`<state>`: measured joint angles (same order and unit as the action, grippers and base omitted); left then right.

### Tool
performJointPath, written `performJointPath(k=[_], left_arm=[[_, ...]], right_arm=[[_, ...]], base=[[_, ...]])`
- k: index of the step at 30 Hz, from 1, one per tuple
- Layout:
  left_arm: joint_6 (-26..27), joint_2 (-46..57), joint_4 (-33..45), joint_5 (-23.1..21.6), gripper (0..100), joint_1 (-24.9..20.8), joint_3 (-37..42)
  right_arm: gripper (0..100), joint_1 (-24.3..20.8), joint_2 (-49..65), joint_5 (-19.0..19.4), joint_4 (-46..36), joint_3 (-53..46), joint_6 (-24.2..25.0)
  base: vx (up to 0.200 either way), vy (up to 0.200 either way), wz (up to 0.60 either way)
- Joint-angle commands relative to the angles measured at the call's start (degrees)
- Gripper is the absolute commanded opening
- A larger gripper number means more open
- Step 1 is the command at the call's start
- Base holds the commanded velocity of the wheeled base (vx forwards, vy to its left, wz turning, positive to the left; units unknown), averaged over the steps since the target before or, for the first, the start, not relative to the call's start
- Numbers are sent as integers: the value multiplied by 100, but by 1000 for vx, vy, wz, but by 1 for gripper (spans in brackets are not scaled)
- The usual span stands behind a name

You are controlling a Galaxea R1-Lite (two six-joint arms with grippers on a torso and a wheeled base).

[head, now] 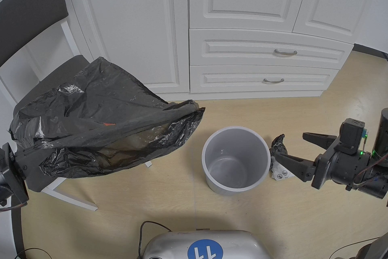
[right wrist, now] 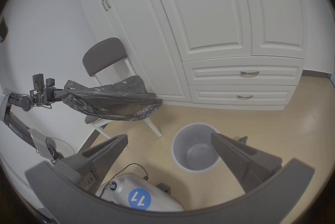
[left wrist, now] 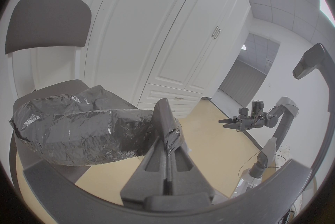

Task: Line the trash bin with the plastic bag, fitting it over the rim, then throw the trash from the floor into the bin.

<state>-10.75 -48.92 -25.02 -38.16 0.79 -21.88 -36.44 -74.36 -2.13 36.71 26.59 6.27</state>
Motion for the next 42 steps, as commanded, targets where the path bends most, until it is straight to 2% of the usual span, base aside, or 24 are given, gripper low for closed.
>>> performJointPath(k=[1,5,11,20,25,27,31,36,42], left_arm=[[-32,234,-3,1,0,-158,-53],[-94,471,-3,1,0,-413,-44],[-270,796,-3,-16,0,-484,-115],[-331,955,-3,-16,0,-668,-141],[-357,1007,-21,-8,0,-730,-167],[-366,1060,-12,-8,0,-879,-176],[-375,1078,-12,-8,0,-1011,-167],[-489,1209,-12,-8,0,-1292,-158],[-489,1376,-12,1,0,-1477,-150]], right_arm=[[100,-417,-878,11,583,22,33],[100,-575,-1344,20,1181,-75,103],[100,-795,-1801,-6,2095,-277,226],[100,-1014,-2284,-103,2148,-242,226],[100,-979,-2416,-270,2157,-119,244],[100,-970,-2539,-463,2165,13,270],[100,-970,-2662,-578,2385,92,393],[100,-944,-2979,-833,3238,110,446],[100,-927,-3058,-850,3299,119,437]], base=[[0,0,0],[0,0,0],[0,0,0],[0,0,0],[0,0,0],[0,0,0],[0,0,0],[0,0,0],[0,0,0]])
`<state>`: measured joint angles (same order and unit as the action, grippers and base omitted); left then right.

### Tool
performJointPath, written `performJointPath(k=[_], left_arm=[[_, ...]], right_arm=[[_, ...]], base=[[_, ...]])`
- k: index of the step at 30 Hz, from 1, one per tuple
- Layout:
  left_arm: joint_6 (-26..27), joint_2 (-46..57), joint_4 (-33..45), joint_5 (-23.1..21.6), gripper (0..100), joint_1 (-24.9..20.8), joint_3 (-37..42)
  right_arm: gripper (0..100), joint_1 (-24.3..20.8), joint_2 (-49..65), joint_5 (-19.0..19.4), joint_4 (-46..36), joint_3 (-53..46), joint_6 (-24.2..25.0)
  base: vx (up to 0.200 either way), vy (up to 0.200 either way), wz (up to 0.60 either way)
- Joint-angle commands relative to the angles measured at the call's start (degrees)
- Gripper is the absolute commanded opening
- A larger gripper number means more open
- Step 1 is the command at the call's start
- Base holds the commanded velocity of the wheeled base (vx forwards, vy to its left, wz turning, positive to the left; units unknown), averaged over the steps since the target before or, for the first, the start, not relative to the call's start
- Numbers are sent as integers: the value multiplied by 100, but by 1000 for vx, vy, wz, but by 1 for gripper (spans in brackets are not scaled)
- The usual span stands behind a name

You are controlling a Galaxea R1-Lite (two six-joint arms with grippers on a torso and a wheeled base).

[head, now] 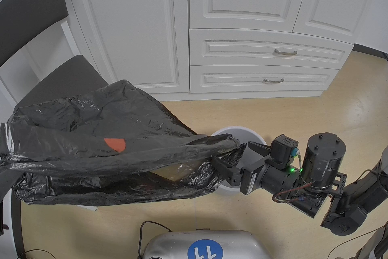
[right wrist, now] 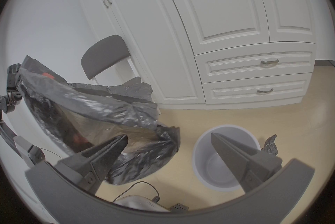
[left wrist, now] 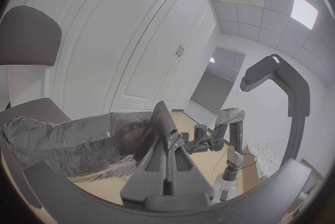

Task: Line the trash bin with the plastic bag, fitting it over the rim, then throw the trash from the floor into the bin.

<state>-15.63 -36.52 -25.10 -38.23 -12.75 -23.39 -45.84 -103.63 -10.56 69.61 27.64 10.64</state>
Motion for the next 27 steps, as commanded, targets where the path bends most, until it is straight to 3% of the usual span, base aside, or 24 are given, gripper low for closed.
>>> performJointPath(k=[1,27], left_arm=[[7,154,-4,0,0,-131,1],[42,216,-4,-9,0,-210,45]], right_arm=[[100,40,-113,-8,18,23,-10],[100,84,-157,27,554,40,-45]], base=[[0,0,0],[0,0,0]])
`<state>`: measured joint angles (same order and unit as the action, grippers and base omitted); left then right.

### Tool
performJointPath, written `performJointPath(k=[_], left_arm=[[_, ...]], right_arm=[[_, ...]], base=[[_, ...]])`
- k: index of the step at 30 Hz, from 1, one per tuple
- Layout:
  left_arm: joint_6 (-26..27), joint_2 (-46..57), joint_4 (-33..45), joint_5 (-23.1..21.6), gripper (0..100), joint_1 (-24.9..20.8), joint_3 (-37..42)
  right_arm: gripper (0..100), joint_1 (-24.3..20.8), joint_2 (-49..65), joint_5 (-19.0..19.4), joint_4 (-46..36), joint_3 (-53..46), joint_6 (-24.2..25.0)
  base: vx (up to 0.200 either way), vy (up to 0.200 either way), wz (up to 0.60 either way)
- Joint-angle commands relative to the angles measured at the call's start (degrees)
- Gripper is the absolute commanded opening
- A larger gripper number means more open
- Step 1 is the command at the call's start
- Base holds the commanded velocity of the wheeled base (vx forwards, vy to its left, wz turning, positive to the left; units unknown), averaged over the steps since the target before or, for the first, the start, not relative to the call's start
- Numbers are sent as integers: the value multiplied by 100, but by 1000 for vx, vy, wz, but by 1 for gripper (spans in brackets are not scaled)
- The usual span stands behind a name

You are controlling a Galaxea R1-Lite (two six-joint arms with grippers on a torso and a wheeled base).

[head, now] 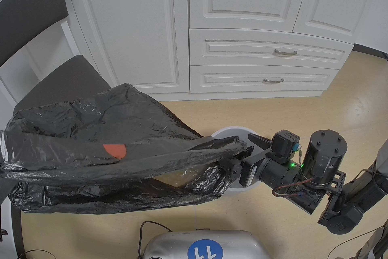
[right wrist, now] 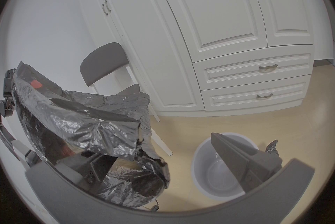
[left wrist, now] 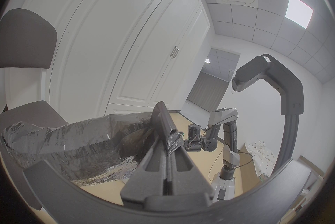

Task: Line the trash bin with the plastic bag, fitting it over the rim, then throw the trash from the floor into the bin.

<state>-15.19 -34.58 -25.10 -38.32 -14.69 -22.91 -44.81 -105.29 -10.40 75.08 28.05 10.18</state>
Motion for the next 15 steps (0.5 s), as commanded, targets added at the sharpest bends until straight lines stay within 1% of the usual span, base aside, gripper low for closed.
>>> performJointPath(k=[1,15], left_arm=[[-2,22,-4,-1,0,-16,-3],[16,48,-4,-9,0,-34,14]], right_arm=[[100,-19,9,20,6,-10,2],[100,-98,-71,64,15,-37,54]], base=[[0,0,0],[0,0,0]])
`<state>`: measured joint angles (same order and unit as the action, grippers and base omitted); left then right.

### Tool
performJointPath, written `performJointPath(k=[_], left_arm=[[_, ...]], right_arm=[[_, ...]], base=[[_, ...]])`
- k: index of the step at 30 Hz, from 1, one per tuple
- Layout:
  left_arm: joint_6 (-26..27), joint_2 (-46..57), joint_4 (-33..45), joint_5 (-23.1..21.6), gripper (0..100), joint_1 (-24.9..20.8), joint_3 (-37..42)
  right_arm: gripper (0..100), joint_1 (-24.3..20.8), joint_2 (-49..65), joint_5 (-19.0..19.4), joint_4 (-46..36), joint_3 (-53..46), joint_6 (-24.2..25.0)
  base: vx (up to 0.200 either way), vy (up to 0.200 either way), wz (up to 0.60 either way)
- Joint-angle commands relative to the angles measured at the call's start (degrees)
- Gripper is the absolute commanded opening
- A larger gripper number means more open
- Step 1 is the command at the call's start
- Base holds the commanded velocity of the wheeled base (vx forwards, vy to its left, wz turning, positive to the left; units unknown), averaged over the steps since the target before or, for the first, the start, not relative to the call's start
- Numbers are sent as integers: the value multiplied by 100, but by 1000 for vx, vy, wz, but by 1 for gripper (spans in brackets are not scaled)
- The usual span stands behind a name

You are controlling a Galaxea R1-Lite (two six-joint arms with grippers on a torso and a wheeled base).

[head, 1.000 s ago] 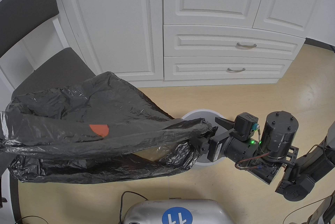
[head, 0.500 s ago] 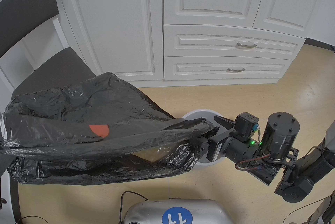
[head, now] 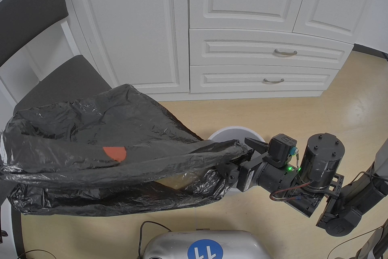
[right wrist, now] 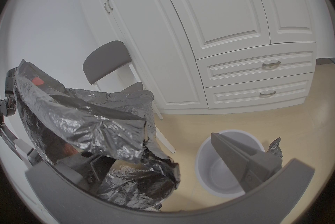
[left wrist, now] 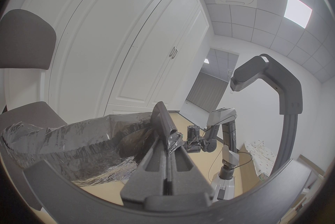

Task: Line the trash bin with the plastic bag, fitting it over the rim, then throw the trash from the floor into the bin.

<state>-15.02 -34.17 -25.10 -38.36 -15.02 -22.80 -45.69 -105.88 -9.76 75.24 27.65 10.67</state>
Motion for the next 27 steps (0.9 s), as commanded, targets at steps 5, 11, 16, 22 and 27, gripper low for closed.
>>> performJointPath(k=[5,11,16,22,27], left_arm=[[8,7,5,-4,0,-1,12],[8,16,5,-4,0,-1,12],[-19,-11,14,-13,0,-1,38],[-107,-169,14,-13,0,-19,47],[-212,-644,14,-13,0,-379,-85]], right_arm=[[100,-10,-21,1,8,4,6],[0,-10,-21,1,8,21,6],[0,-10,32,1,8,30,6],[0,341,506,-8,254,4,-65],[0,526,1447,1,-62,-49,-205]], base=[[0,0,0],[0,0,0],[0,0,0],[0,0,0],[0,0,0]])
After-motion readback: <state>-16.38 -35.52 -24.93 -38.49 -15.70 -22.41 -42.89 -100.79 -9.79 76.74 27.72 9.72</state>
